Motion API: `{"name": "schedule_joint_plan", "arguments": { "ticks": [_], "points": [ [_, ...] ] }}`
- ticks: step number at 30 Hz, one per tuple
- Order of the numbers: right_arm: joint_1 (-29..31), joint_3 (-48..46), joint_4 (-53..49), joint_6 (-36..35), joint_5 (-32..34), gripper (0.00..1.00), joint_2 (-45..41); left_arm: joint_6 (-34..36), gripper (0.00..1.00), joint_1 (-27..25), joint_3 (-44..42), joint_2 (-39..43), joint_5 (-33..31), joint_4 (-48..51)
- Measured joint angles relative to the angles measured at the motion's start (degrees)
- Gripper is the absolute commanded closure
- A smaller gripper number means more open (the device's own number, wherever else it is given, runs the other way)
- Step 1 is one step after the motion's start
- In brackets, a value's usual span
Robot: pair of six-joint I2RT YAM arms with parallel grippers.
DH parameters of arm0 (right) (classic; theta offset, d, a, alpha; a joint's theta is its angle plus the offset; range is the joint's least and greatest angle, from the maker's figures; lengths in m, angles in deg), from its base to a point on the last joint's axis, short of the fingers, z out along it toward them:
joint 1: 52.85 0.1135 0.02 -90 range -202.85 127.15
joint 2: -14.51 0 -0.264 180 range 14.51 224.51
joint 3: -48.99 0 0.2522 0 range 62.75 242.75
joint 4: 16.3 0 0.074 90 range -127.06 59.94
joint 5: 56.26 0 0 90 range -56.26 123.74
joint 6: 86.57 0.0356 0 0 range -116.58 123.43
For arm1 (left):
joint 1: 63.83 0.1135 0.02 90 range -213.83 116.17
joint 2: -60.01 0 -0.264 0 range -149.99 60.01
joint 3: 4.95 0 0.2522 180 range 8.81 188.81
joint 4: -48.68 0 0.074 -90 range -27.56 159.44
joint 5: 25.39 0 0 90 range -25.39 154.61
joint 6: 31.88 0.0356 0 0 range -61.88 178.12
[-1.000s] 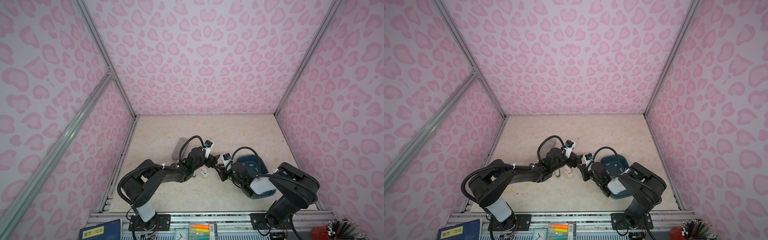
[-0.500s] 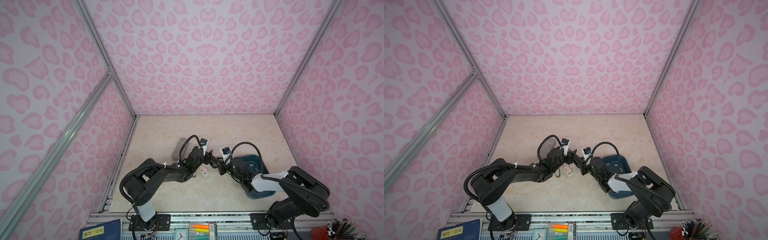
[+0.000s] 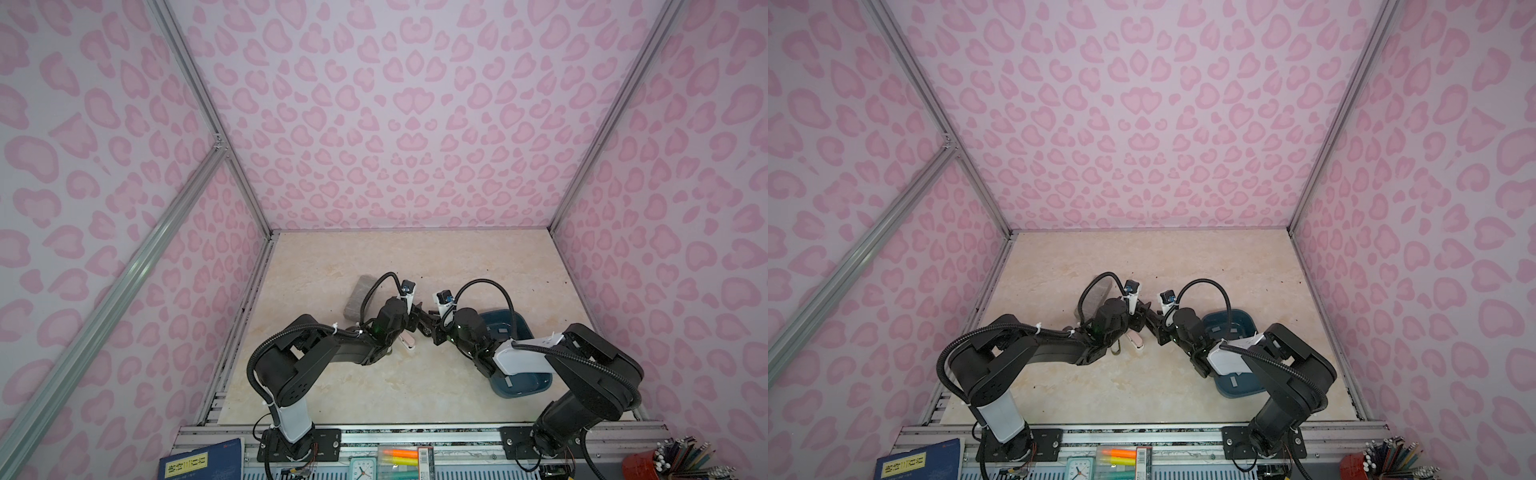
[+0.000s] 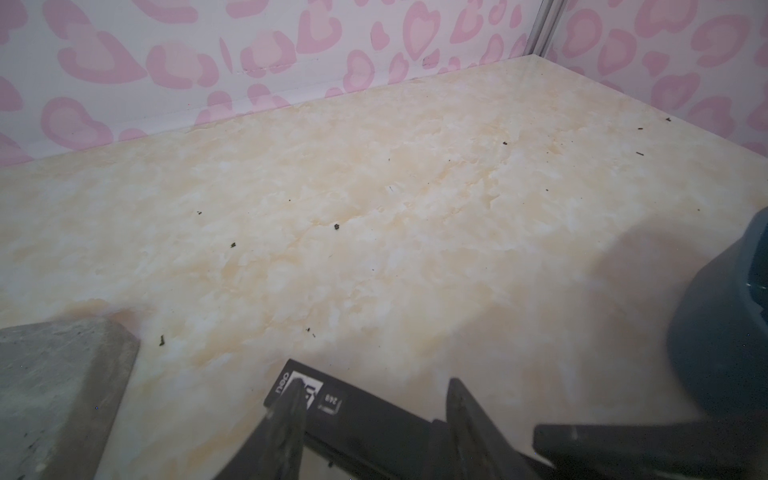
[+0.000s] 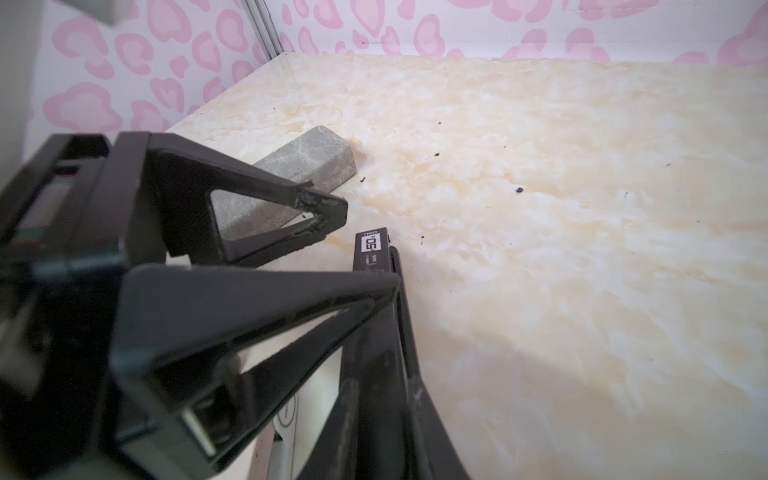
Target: Load the staples into the stapler
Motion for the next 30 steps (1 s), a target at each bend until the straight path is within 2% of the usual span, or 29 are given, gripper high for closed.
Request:
{"name": "schedule_joint_plan", "arguments": {
  "ticks": [9, 30],
  "points": [
    [0.0, 0.2, 4.6, 0.0, -0.4, 0.78, 4.4, 0.0, 0.48, 0.0, -1.1, -0.3, -0.2, -0.1],
    [-0.1, -0.8, 11.6, 2.9, -0.2, 0.79, 7.6, 0.8, 0.53, 0.0, -0.7, -2.0, -0.5, -0.2]
  ]
}}
